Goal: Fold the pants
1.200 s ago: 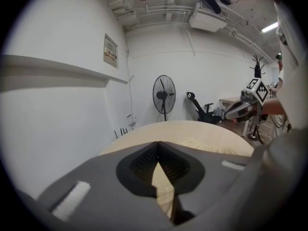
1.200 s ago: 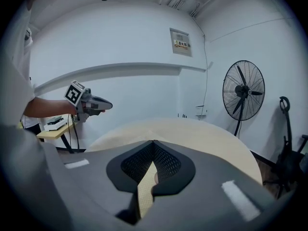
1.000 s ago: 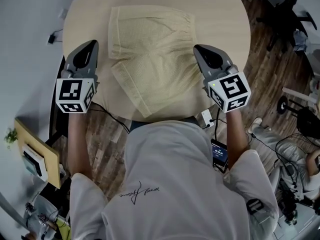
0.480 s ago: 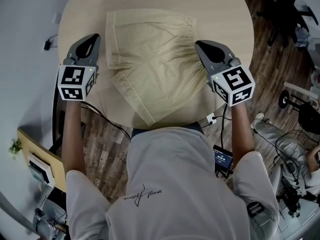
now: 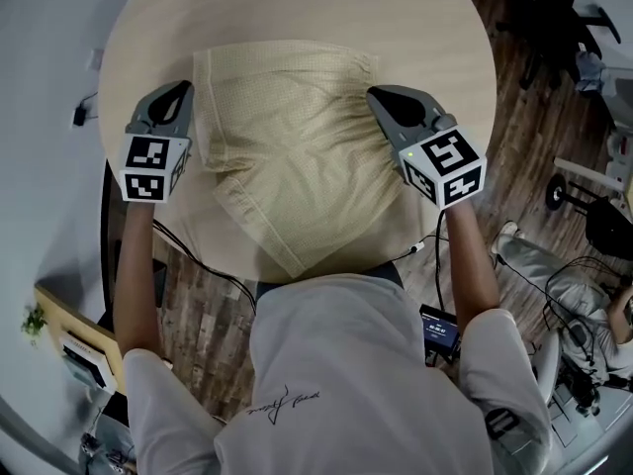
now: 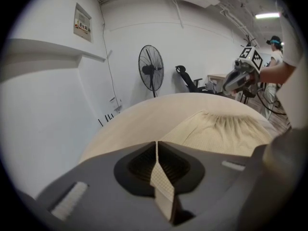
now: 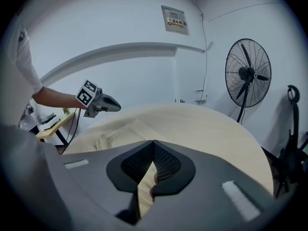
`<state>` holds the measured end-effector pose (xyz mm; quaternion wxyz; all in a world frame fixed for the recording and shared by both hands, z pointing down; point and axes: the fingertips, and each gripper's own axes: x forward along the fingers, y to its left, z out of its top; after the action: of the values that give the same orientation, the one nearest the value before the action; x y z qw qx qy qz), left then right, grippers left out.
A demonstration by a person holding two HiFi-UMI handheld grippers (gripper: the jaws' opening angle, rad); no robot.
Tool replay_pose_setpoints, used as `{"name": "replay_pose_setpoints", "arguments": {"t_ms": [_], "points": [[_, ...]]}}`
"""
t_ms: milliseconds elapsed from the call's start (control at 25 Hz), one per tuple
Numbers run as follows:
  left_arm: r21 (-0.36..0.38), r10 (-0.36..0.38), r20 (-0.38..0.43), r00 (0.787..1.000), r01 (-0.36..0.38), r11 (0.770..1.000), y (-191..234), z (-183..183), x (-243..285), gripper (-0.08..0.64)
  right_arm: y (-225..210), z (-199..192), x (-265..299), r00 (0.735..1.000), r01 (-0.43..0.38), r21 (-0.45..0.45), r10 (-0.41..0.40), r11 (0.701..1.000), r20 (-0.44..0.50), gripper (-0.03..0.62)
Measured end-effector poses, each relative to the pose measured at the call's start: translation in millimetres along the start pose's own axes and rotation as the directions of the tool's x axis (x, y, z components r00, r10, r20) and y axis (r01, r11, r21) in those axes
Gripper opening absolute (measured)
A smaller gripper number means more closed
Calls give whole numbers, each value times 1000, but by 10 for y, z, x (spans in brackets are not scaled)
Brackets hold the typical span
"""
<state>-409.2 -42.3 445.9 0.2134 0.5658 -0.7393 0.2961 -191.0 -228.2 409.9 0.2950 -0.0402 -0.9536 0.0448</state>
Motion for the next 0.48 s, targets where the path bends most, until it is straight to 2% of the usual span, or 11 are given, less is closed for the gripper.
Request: {"name": "replay_pose_setpoints", "arguments": {"t_ms": [120, 200, 360, 480], "points": [[35, -25, -14, 1000, 25, 999, 76, -27, 192, 54, -120, -40, 57, 999, 10, -6, -10, 1000, -33, -3], [88, -56, -24, 998, 57, 994, 92, -47, 310, 54, -166, -73, 96, 998, 12, -5, -12, 1000, -56, -3], [236, -115, -76, 991, 129, 963, 153, -131, 548, 54, -247, -117, 190, 996, 16, -18, -18, 1000, -87, -3], [284, -123, -125, 985, 154, 946, 241, -189, 696, 54, -304, -147, 255, 994, 20, -26, -22, 999, -104, -3]]}}
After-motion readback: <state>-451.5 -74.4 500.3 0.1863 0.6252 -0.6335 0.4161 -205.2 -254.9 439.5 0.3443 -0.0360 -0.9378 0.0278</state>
